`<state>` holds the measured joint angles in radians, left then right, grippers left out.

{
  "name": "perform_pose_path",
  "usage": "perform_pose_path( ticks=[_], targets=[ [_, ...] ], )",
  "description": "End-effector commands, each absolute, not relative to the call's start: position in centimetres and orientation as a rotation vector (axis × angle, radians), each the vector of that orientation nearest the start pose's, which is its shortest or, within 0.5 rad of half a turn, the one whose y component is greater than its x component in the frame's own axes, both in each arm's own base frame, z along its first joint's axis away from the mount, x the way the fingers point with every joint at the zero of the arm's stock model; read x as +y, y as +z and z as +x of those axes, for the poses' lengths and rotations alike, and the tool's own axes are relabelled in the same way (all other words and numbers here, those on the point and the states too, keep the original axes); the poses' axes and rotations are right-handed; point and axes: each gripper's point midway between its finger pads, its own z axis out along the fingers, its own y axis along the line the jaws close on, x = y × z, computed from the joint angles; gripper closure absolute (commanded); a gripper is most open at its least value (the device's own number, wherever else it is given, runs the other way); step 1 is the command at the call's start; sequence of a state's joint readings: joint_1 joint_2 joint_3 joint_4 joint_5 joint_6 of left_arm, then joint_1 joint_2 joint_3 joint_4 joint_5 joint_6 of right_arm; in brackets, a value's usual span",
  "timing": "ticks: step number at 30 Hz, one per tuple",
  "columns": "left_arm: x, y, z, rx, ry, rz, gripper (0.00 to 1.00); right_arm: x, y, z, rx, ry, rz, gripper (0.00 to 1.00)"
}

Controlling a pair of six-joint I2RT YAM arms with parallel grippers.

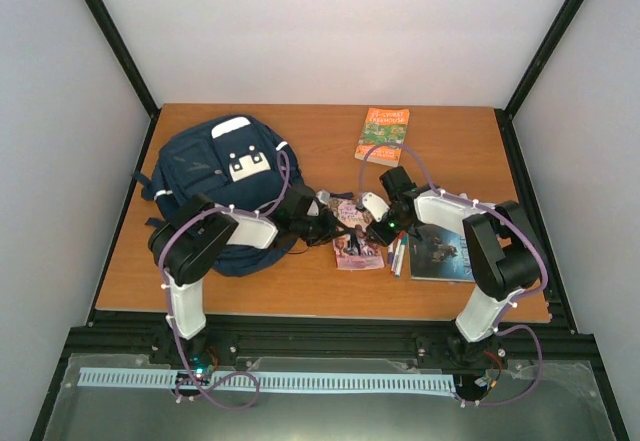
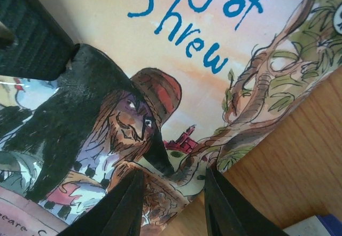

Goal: Pack the student bag
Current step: Pick up the book from the center of the board.

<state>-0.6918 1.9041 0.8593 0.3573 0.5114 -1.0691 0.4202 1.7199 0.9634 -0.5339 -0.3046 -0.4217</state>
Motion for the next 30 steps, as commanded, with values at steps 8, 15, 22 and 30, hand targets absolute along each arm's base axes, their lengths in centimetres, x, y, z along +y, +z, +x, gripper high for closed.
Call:
perform_pose_path(
  ticks=[8, 15, 22, 30],
  targets=[
    [-35.2, 9.7, 29.0, 2.503, -1.388, -0.011, 0.97, 18.2, 6.6, 30.9, 2.482, 0.411, -1.107, 0.53],
    [-33.9, 16.1, 28.4, 2.473, -1.285, 0.185, 0.99, 17.0, 15.8, 31.5, 2.219, 0.559, -0.973, 0.21],
    [-33.6, 23.1, 28.0, 2.324, -1.347, 0.392, 0.99, 16.9, 22.7, 30.5, 2.037, 0.905, -0.880, 0.10],
    [-33.3, 29.7, 25.9, 2.065, -1.497, 0.615, 0.99, 18.5, 26.5, 28.1, 1.863, 1.256, -0.921, 0.00]
  ],
)
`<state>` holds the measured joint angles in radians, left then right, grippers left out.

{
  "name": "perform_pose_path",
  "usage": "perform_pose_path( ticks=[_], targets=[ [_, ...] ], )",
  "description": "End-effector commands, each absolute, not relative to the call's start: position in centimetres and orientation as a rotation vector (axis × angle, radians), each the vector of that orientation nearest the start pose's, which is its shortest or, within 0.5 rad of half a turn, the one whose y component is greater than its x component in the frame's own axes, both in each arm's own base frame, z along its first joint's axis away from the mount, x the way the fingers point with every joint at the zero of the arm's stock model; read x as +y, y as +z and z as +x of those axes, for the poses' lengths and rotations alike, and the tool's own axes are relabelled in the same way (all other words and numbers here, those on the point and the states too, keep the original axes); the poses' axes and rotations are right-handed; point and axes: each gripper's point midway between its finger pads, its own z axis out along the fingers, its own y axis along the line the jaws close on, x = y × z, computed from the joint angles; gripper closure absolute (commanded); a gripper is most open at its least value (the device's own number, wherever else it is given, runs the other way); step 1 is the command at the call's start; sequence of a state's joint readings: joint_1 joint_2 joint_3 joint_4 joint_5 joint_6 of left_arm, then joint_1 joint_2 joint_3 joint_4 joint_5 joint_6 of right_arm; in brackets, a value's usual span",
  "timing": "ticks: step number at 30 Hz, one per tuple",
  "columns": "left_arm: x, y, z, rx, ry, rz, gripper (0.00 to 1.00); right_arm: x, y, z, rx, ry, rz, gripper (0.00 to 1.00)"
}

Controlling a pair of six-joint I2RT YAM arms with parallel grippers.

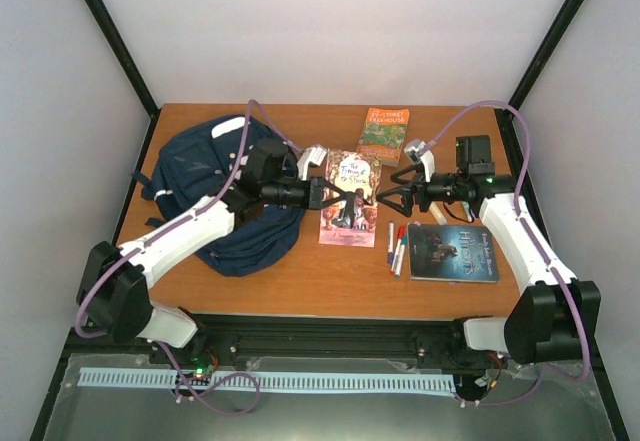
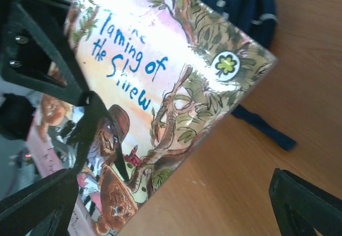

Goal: Pack the student bag
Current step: Pick up the book from the center of the board.

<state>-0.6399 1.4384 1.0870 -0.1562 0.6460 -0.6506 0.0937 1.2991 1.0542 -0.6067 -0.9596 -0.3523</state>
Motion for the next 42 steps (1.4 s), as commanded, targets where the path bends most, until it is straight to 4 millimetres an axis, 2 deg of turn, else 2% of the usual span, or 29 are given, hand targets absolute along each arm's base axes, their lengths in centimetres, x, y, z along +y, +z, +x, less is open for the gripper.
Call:
perform_pose_path(
  ticks=[1, 5, 9, 13, 16, 21, 23, 26, 31, 34, 42],
  targets=[
    [-33.2, 30.4, 25.6, 2.038, -1.511, 0.630, 0.99, 18.7, 26.6, 27.9, 1.853, 1.294, -0.923, 0.00],
    [-33.1, 32.6, 24.4, 1.970, -1.587, 0.685, 0.99, 19.1, 27.2, 27.7, 1.828, 1.428, -0.908, 0.02],
    [-33.0, 34.0, 24.3, 1.915, -1.606, 0.684, 0.99, 19.8, 29.2, 27.0, 1.759, 1.574, -0.918, 0.02],
    [-33.3, 35.1, 24.7, 1.863, -1.641, 0.674, 0.99, 20.6, 30.5, 25.6, 1.689, 1.677, -0.962, 0.02],
    [-33.8, 35.5, 25.2, 1.841, -1.675, 0.668, 0.99, 21.3, 30.5, 24.7, 1.673, 1.767, -0.970, 0.00],
    [-34.2, 35.6, 26.8, 1.831, -1.685, 0.618, 0.99, 21.6, 30.8, 24.1, 1.649, 1.856, -0.949, 0.04],
    [-34.2, 34.9, 27.9, 1.861, -1.664, 0.585, 0.99, 21.5, 31.4, 23.5, 1.612, 1.878, -0.948, 0.09],
    [-33.9, 33.9, 29.1, 1.899, -1.618, 0.544, 0.99, 21.3, 31.7, 22.6, 1.593, 1.890, -0.950, 0.22],
    [-33.5, 33.3, 29.6, 1.918, -1.574, 0.531, 0.99, 21.3, 31.4, 22.1, 1.617, 1.862, -0.967, 0.37],
    [-33.3, 33.1, 29.7, 1.923, -1.550, 0.525, 0.99, 21.2, 31.0, 22.3, 1.639, 1.840, -0.966, 0.47],
    [-33.1, 32.8, 29.5, 1.932, -1.540, 0.521, 0.99, 21.3, 29.5, 23.8, 1.734, 1.775, -0.936, 0.65]
  ],
)
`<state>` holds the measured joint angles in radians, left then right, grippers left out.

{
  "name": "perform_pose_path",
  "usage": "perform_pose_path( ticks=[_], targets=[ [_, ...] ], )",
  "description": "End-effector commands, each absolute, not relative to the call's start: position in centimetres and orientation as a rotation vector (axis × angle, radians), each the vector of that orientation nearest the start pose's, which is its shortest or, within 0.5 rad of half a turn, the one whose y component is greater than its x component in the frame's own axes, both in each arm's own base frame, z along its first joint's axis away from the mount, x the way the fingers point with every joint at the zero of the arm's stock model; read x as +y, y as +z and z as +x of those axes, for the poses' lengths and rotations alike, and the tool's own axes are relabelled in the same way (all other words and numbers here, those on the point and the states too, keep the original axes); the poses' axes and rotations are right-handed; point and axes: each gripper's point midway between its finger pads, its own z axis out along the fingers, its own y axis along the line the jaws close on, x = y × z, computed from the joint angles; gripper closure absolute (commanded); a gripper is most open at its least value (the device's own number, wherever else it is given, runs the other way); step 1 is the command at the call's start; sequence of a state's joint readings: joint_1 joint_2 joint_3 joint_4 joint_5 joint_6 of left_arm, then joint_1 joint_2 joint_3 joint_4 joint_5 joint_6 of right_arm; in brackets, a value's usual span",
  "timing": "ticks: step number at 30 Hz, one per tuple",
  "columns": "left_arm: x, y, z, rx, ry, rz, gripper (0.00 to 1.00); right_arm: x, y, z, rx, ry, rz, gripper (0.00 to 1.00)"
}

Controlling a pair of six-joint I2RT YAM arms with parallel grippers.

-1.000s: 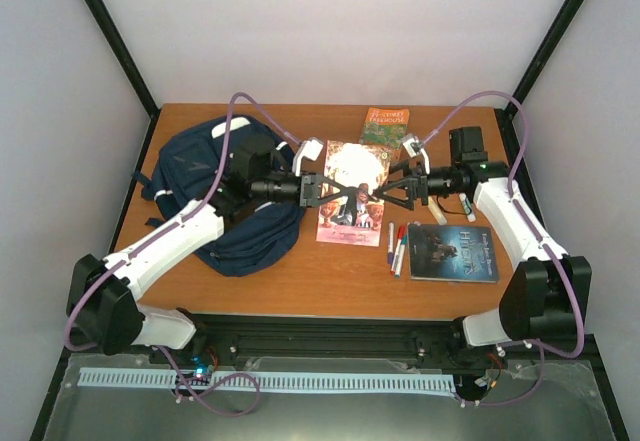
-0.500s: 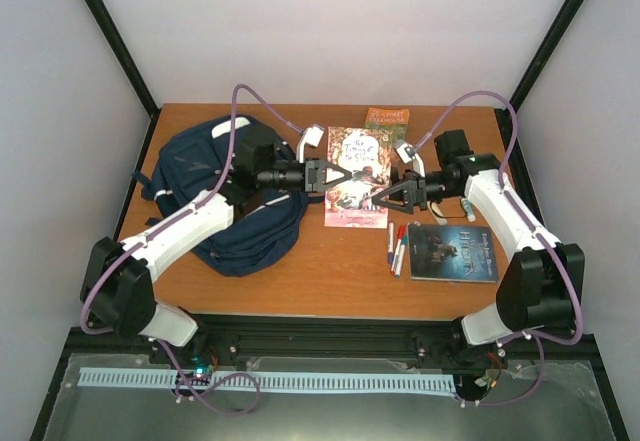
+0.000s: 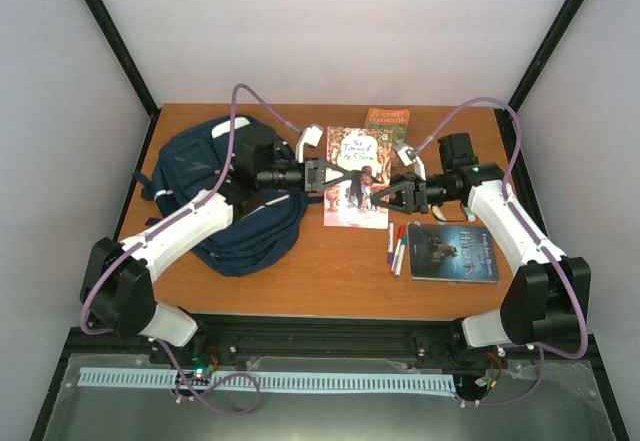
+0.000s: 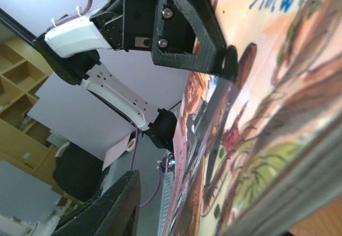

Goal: Pack the student bag
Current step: Pick up the book from the center of the board.

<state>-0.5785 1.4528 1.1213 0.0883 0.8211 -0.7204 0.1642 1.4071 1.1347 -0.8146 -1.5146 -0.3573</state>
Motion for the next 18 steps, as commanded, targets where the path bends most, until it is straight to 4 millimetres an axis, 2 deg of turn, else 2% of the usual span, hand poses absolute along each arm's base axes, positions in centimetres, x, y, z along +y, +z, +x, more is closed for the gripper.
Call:
perform_pose_path(
  ticks=[1, 8, 13, 14, 16, 18],
  targets=[
    [-33.0, 32.7, 29.5, 1.934, -1.539, 0.518, 0.99, 21.3, 29.2, 24.1, 1.753, 1.765, -0.925, 0.67],
    [-32.7, 32.6, 29.3, 1.931, -1.519, 0.515, 0.99, 20.7, 27.2, 26.6, 1.919, 1.611, -0.774, 0.95],
    [-32.6, 31.6, 29.7, 1.964, -1.498, 0.497, 0.99, 20.5, 27.0, 26.9, 1.929, 1.586, -0.758, 0.97],
    [-32.5, 31.1, 30.1, 1.987, -1.466, 0.475, 0.97, 20.4, 26.9, 27.1, 1.937, 1.568, -0.752, 0.97],
    [-31.8, 29.9, 31.0, 2.050, -1.365, 0.429, 0.78, 19.8, 26.6, 27.7, 1.951, 1.529, -0.725, 0.97],
    [-30.7, 28.2, 31.4, 2.144, -1.250, 0.391, 0.65, 18.9, 26.0, 28.5, 1.965, 1.475, -0.702, 0.97]
  ],
)
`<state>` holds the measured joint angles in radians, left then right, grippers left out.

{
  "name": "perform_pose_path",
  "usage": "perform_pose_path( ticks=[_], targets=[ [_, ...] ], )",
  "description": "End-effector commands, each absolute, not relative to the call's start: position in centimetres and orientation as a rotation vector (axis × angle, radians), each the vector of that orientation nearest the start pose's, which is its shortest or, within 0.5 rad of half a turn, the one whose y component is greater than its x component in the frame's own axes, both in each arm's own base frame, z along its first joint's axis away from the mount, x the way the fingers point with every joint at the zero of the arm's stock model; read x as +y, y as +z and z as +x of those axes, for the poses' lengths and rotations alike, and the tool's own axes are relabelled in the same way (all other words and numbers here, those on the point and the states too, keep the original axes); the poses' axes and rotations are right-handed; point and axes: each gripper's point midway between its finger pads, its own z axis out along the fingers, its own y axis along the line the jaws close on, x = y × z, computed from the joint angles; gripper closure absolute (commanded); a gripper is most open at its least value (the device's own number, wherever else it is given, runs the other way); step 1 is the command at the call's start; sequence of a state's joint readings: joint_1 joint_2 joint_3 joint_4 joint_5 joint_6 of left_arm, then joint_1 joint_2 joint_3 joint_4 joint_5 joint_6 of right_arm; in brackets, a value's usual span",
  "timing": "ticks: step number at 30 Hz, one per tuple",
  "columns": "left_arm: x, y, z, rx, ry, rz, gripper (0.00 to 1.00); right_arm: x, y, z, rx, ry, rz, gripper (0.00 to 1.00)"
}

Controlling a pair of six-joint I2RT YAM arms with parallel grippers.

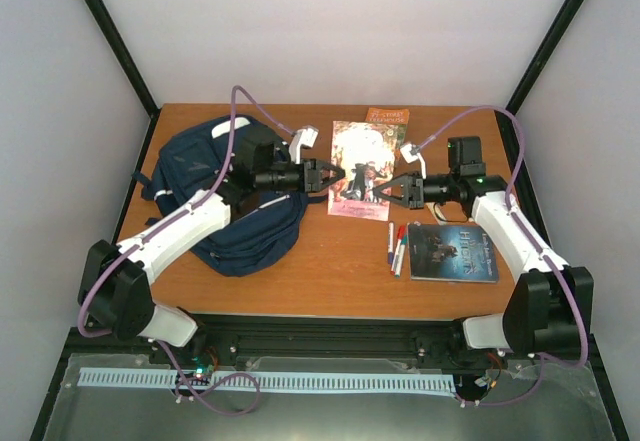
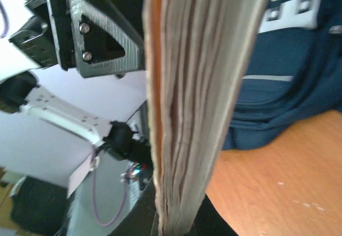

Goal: Pack the student bag
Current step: Pick up the book from the center of the board, then place the book in the student bag.

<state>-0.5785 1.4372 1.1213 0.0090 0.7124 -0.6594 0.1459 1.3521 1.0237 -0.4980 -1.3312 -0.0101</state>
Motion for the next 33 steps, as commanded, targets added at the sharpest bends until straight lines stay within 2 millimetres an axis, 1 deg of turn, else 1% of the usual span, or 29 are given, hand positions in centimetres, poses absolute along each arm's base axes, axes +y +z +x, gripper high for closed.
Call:
perform_pose_path(
  ticks=[1, 2, 4, 5, 6, 8, 10, 11, 12, 14, 18, 21, 24, 26, 27, 29, 31, 33],
  targets=[
    [-30.2, 27.7, 31.4, 2.165, -1.204, 0.384, 0.60, 18.5, 25.7, 28.6, 1.958, 1.451, -0.721, 0.97],
    [-29.7, 27.3, 31.2, 2.183, -1.167, 0.381, 0.54, 18.3, 25.4, 28.3, 1.934, 1.423, -0.770, 0.97],
    [-28.4, 26.3, 30.8, 2.236, -1.079, 0.361, 0.38, 17.8, 23.7, 27.7, 1.962, 1.350, -0.819, 0.97],
    [-27.6, 25.8, 30.8, 2.268, -1.017, 0.349, 0.33, 17.6, 22.8, 27.5, 1.980, 1.326, -0.816, 0.97],
    [-26.8, 25.3, 30.8, 2.296, -0.949, 0.338, 0.31, 17.4, 22.3, 27.4, 1.984, 1.300, -0.815, 0.97],
    [-24.4, 23.8, 30.7, 2.369, -0.767, 0.304, 0.29, 17.0, 22.0, 27.4, 1.996, 1.210, -0.827, 0.97],
    [-21.7, 22.2, 31.1, 2.415, -0.553, 0.275, 0.28, 16.4, 21.8, 28.0, 2.006, 1.101, -0.829, 0.97],
    [-20.6, 21.5, 31.1, 2.433, -0.470, 0.283, 0.28, 16.1, 21.6, 28.2, 2.014, 1.064, -0.818, 0.97],
    [-19.8, 20.7, 31.2, 2.448, -0.395, 0.293, 0.28, 16.0, 21.4, 28.4, 2.019, 1.044, -0.812, 0.97],
    [-18.9, 19.1, 30.9, 2.498, -0.311, 0.333, 0.31, 15.8, 21.2, 28.6, 2.034, 1.026, -0.806, 0.97],
    [-18.7, 15.8, 29.8, 2.597, -0.226, 0.471, 0.44, 15.4, 20.9, 28.9, 2.053, 0.992, -0.786, 0.97],
    [-18.9, 14.3, 29.4, 2.629, -0.154, 0.556, 0.51, 15.2, 20.7, 28.9, 2.059, 0.983, -0.782, 0.97],
    [-19.6, 13.1, 29.2, 2.649, -0.117, 0.644, 0.55, 15.0, 20.6, 29.0, 2.061, 0.970, -0.780, 0.97],
    [-20.7, 12.4, 28.7, 2.662, -0.101, 0.731, 0.57, 14.9, 20.6, 28.9, 2.060, 0.959, -0.779, 0.97],
    [-21.3, 11.5, 28.5, 2.677, -0.081, 0.779, 0.59, 14.9, 20.6, 29.0, 2.059, 0.956, -0.777, 0.97],
    [-22.1, 10.5, 28.3, 2.690, -0.028, 0.843, 0.62, 14.9, 20.6, 28.9, 2.058, 0.955, -0.776, 0.97],
    [-21.9, 9.0, 28.6, 2.736, 0.068, 0.826, 0.63, 14.9, 20.6, 29.0, 2.058, 0.956, -0.777, 0.97],
    [-21.3, 7.9, 29.0, 2.755, 0.199, 0.820, 0.63, 14.9, 20.5, 29.0, 2.062, 0.953, -0.780, 0.97]
  ],
)
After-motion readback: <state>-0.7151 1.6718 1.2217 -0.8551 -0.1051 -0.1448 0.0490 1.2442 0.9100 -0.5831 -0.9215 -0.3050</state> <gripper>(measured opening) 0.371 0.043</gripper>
